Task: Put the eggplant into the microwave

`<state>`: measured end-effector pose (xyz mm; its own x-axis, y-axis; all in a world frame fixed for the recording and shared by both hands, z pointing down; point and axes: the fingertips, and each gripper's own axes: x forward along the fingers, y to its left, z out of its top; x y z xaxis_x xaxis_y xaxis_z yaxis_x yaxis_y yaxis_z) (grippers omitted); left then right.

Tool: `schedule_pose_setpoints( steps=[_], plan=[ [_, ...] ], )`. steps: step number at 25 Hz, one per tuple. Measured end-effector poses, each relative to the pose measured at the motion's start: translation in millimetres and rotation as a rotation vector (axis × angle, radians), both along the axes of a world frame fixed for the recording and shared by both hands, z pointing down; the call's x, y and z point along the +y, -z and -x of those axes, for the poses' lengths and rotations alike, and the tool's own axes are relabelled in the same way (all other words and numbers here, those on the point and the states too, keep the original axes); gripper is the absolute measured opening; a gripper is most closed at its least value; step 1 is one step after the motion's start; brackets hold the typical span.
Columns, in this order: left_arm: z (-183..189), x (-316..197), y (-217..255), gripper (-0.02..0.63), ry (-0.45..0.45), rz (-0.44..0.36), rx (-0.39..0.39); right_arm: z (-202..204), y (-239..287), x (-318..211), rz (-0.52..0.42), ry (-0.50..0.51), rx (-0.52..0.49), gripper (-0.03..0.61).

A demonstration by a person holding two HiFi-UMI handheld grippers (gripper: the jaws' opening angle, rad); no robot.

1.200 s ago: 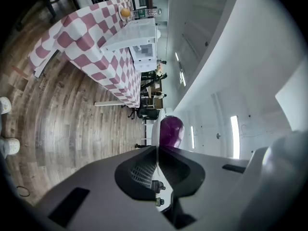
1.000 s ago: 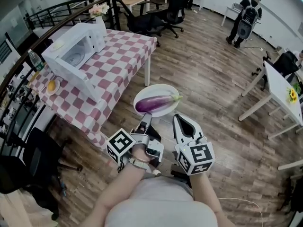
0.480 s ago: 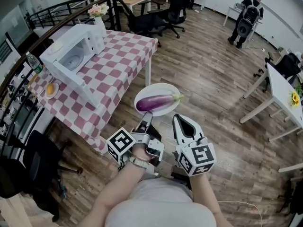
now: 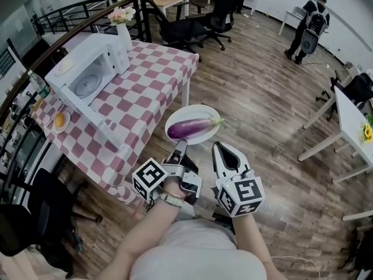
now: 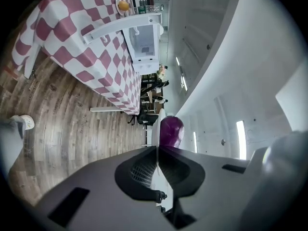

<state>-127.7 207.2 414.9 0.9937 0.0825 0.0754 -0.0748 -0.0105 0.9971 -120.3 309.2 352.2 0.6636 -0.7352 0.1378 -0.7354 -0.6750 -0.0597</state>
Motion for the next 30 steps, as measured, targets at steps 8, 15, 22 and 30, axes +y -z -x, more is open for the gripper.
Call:
schedule_pose_setpoints(
  steps=[8,15,22,30],
  plan=[
    [-58,-41,-9,0.014,0.041,0.016,-0.024,-60,-5,-37,0.007,0.016,-0.026,0.025],
    [-104,-77,-13,0.014,0.057,0.019,-0.037,-111,-6,-69,0.006,0.005,-0.041,0.026],
    [-147,-114,-16,0.014,0.059,0.001,-0.035,-155,-10,-108,-0.007,0.02,-0.043,0.026],
    [-182,-159,-18,0.014,0.124,0.003,-0.021,-196,-11,-145,-0.014,0.051,-0.037,0.026]
  ],
)
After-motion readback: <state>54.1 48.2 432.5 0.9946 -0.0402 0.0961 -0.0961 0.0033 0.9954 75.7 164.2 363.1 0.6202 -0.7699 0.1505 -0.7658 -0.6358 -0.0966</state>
